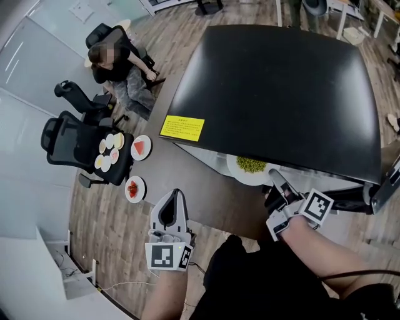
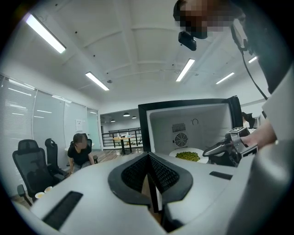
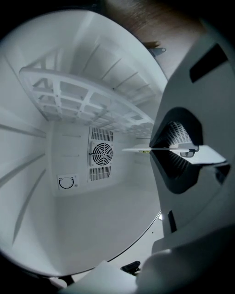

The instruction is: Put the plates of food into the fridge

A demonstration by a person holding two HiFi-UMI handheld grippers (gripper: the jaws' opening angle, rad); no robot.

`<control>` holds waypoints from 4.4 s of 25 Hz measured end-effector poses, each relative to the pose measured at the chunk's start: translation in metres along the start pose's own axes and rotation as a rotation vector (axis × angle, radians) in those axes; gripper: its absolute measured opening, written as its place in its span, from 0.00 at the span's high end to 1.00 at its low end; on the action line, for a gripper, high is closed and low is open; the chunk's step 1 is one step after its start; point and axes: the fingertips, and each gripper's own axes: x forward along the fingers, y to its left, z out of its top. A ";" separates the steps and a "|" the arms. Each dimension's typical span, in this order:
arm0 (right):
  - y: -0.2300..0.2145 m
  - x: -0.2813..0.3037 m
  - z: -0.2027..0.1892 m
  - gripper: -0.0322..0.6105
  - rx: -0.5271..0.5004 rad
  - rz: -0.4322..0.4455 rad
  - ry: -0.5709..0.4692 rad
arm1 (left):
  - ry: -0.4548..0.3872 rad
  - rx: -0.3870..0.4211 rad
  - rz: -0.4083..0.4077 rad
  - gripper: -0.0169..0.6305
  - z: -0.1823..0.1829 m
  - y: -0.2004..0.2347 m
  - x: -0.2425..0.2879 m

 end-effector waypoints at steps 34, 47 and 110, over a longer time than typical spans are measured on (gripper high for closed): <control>-0.009 0.058 -0.013 0.91 -0.024 -0.133 -0.379 | -0.096 -0.032 -0.334 0.96 -0.008 0.090 0.092; -0.025 0.064 -0.008 0.91 0.019 -0.223 -0.477 | -0.084 -0.048 -0.426 0.96 -0.021 0.107 0.117; 0.060 0.053 -0.054 0.60 -1.097 -0.357 -0.237 | -0.138 -0.096 -0.186 0.96 0.015 0.185 0.022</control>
